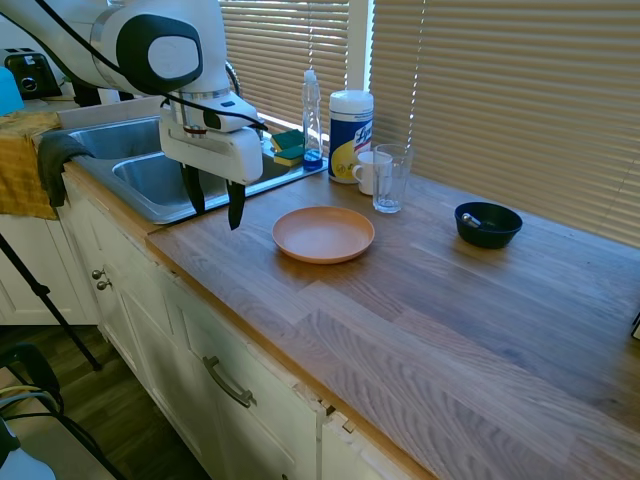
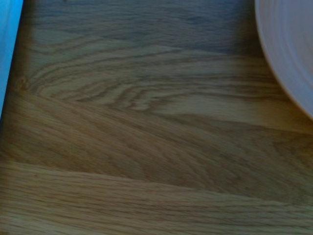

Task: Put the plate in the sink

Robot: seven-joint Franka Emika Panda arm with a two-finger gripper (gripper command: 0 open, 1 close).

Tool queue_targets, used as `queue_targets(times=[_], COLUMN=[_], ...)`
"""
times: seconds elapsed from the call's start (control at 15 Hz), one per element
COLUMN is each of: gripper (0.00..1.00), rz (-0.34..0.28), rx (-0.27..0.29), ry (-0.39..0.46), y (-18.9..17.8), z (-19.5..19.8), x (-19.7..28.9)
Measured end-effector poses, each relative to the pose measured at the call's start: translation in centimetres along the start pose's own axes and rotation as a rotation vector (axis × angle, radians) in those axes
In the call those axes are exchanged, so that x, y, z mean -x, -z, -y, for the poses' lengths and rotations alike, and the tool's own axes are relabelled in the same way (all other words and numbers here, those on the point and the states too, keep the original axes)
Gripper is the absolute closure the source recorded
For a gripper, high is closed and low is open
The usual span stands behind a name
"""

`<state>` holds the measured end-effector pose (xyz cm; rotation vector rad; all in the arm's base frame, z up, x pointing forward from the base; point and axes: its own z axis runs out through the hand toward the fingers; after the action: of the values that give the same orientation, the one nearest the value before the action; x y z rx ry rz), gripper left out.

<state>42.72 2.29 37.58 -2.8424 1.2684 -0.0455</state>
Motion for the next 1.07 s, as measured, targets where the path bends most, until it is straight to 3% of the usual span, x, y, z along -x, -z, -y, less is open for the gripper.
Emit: queue_targets(times=[0.2,0.33,0.67,1.07], gripper=[0.00,0.00,0.00,0.00], rz=[0.005,0.018,0.012,0.023], rx=[-0.007,-0.042,-0.131,-0.243], ry=[-0.007,-0.030,-0.139,-0.250], y=[0.0,0.6,2.1,0.6], z=[-0.1,-0.7,-5.8,-10.9], x=[-0.1,-1.5,-9.5,-18.7])
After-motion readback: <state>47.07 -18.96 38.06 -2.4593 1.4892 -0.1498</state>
